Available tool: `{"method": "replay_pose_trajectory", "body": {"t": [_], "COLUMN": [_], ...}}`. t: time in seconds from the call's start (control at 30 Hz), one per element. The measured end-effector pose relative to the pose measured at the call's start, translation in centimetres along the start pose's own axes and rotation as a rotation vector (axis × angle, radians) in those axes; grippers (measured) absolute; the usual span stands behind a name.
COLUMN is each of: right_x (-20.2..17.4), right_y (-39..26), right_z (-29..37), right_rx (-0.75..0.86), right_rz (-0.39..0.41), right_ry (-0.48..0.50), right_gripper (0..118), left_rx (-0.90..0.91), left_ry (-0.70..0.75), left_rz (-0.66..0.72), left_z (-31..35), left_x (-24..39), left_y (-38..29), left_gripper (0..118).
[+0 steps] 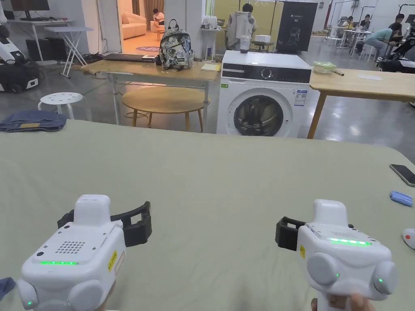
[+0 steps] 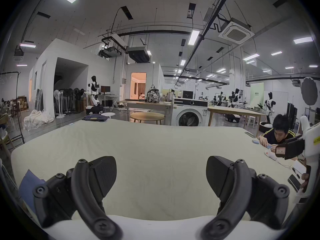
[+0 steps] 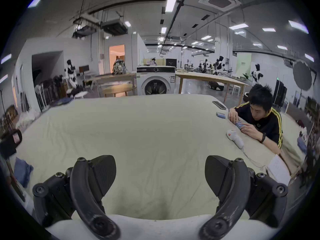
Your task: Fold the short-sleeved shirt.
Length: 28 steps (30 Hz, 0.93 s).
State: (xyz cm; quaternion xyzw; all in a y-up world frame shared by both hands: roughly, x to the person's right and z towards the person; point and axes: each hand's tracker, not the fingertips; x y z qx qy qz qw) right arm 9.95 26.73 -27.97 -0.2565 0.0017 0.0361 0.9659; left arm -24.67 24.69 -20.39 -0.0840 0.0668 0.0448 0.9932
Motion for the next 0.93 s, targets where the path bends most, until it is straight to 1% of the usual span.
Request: {"method": "replay_pose_trajectory", "body": {"t": [0.07,0.13,0.17,0.23,0.27,0.37,0.43,0.47,0.5,0.57,0.6,0.63,0.67,0.7,0.73,0.77,0.83,0.93], "right_x": [-0.5,-0.9,-1.1,-1.1,-1.2,-0.9,-1.4,-1.4,-1.4,-1.6,-1.6,-1.7,-1.9,-1.8,-1.3,-1.0,-1.2,-1.4], "right_y": [-0.2,-0.3,-0.4,-0.4,-0.3,-0.3,-0.5,-0.6,-0.7,-0.6,-0.8,-0.9,-0.7,-0.6,-0.7,-0.7,-0.6,-0.7], "right_z": [-0.2,-0.3,-0.2,-0.3,-0.3,-0.2,-0.1,0.3,0.6,0.8,1.2,1.4,1.4,1.5,1.2,1.2,1.3,1.8], "right_rx": [-0.009,-0.014,-0.003,-0.002,-0.015,-0.010,0.019,0.064,0.099,0.070,0.116,0.144,0.116,0.116,0.135,0.132,0.116,0.132], "right_rz": [0.031,0.035,0.028,0.000,-0.020,-0.024,-0.006,0.008,0.009,0.031,0.040,0.055,0.050,0.034,0.009,0.003,0.006,0.039], "right_ry": [-0.014,-0.025,-0.044,-0.051,-0.045,0.009,-0.025,-0.037,-0.021,-0.009,0.007,0.000,-0.041,-0.024,0.031,0.037,0.008,-0.010], "right_gripper": [103,103,103,104,103,104,104,104,104,104,103,103,103,103,103,103,103,103], "left_rx": [-0.002,-0.003,-0.002,-0.002,-0.004,-0.008,-0.011,-0.011,-0.011,-0.013,-0.013,-0.013,-0.014,-0.014,-0.012,-0.009,-0.008,-0.002], "left_ry": [0.001,-0.003,-0.005,-0.005,-0.007,-0.010,-0.009,-0.008,-0.009,-0.009,-0.008,-0.008,-0.006,-0.006,-0.006,-0.006,-0.005,0.003], "left_rz": [0.004,0.010,0.011,0.011,0.009,0.003,0.001,0.002,0.005,0.010,0.011,0.012,0.012,0.011,0.010,0.008,0.001,-0.014], "left_z": [-0.1,0.0,0.0,0.0,0.0,0.1,0.1,0.1,0.1,0.2,0.2,0.1,0.1,0.1,0.1,0.2,0.2,0.2], "left_x": [0.0,-0.1,-0.1,-0.1,-0.1,-0.1,-0.1,-0.1,-0.1,-0.3,-0.3,-0.3,-0.4,-0.4,-0.4,-0.3,-0.3,0.0], "left_y": [0.0,-0.1,-0.1,-0.2,-0.2,-0.3,-0.3,-0.3,-0.4,-0.4,-0.4,-0.5,-0.5,-0.4,-0.4,-0.4,-0.3,-0.2], "left_gripper": [106,106,106,106,106,106,105,105,106,106,106,106,106,106,105,105,106,106]}}
